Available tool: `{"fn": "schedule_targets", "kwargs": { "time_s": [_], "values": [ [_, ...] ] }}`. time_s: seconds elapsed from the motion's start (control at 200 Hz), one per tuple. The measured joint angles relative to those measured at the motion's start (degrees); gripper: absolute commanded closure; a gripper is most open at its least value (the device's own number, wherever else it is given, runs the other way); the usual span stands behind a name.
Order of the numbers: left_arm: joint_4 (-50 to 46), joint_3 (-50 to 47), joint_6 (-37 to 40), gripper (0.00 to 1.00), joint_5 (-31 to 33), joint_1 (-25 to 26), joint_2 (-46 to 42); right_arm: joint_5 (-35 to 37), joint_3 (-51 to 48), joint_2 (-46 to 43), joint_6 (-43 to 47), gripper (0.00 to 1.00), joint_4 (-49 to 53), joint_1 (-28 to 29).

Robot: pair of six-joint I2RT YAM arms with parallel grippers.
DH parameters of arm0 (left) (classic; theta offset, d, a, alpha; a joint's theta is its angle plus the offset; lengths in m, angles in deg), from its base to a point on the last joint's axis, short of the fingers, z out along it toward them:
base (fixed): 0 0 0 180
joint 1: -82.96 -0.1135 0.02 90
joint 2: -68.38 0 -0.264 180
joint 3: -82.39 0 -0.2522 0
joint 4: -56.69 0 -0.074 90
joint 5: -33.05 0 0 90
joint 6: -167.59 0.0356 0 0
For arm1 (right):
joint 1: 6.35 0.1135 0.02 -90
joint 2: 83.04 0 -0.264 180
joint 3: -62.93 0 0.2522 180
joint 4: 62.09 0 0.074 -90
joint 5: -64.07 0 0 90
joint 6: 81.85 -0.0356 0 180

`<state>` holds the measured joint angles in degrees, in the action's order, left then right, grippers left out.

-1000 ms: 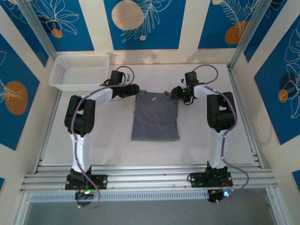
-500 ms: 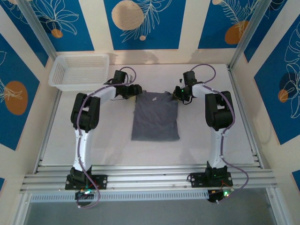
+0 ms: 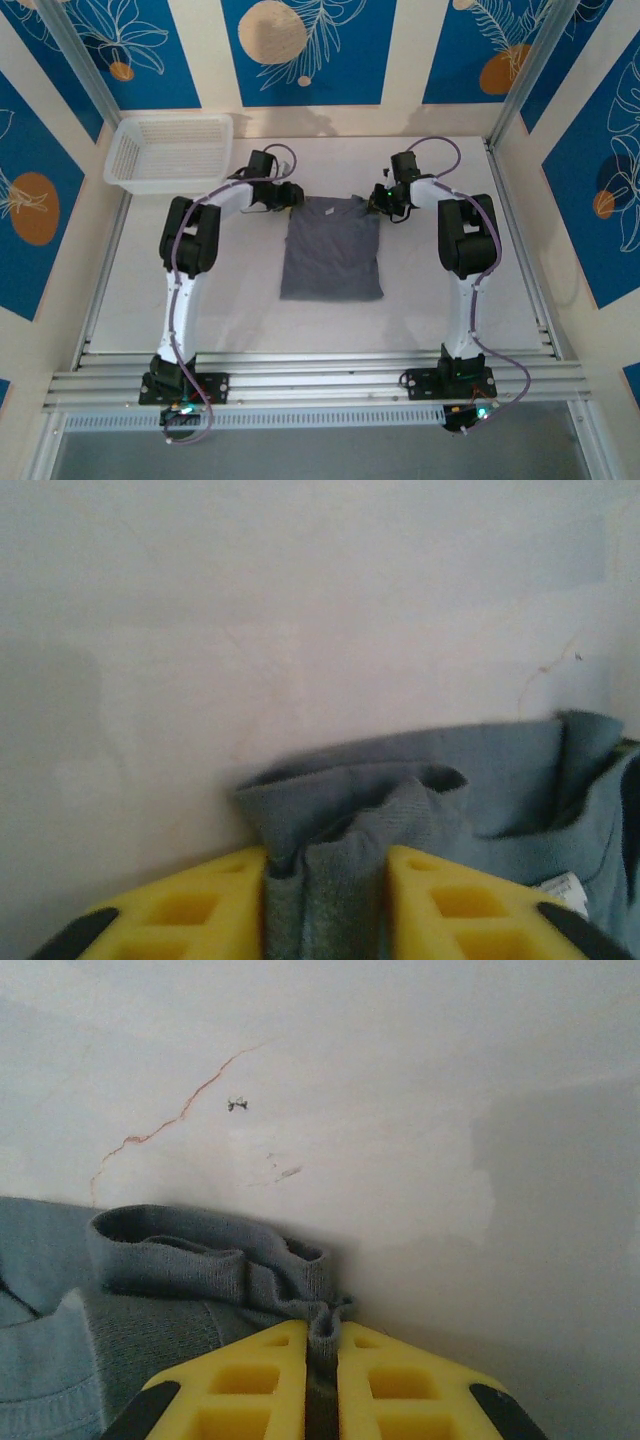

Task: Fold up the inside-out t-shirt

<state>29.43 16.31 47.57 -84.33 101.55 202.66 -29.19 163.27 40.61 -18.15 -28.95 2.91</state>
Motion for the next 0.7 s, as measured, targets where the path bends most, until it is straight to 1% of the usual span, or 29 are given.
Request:
{"fn": "schedule_targets", "kwargs": {
  "time_s": [0.085,0.15,0.2,0.21,0.235,0.245,0.385,0.495,0.56,0.585,0.635,0.7],
  "values": [
    [0.2,0.0,-0.5,0.90,-0.8,0.0,0.4,0.0,0.0,0.0,0.0,0.87,0.0,0.0],
    [0.6,0.0,-0.7,1.00,-1.3,0.1,0.6,0.0,0.1,0.0,0.0,0.88,0.2,0.0],
    [0.7,0.0,-0.8,1.00,-1.6,0.1,0.6,0.0,0.1,0.0,0.0,0.91,0.3,-0.1],
    [0.8,0.0,-0.7,1.00,-1.6,0.1,0.6,0.0,0.1,0.0,0.0,0.93,0.3,-0.1],
    [0.9,0.0,-1.1,1.00,-1.7,0.1,0.6,0.0,0.1,0.0,0.0,0.96,0.4,-0.1],
    [0.9,0.0,-1.3,1.00,-1.7,0.1,0.6,-0.1,0.1,0.0,-0.2,1.00,0.4,-0.1],
    [2.0,-0.7,-3.4,1.00,-2.7,-0.1,0.3,-2.1,0.9,-0.2,-0.6,1.00,1.5,-0.3],
    [2.1,-1.8,-6.0,1.00,-4.3,-0.7,-2.3,-5.4,1.5,-2.9,-1.6,1.00,3.1,-0.5],
    [2.4,-3.1,-7.7,1.00,-5.6,-1.0,-5.9,-7.5,2.8,-5.8,-2.2,1.00,4.2,-0.5],
    [2.8,-4.3,-8.9,1.00,-6.4,-1.2,-9.4,-8.7,3.6,-7.9,-2.5,1.00,4.5,-0.5],
    [3.0,-4.9,-9.7,1.00,-7.2,-1.5,-13.0,-10.0,4.6,-11.0,-2.7,1.00,4.3,-0.5],
    [5.0,-7.1,-11.1,1.00,-7.6,-1.9,-21.2,-12.1,4.9,-16.7,-3.2,1.00,3.3,-0.5]
  ]
}}
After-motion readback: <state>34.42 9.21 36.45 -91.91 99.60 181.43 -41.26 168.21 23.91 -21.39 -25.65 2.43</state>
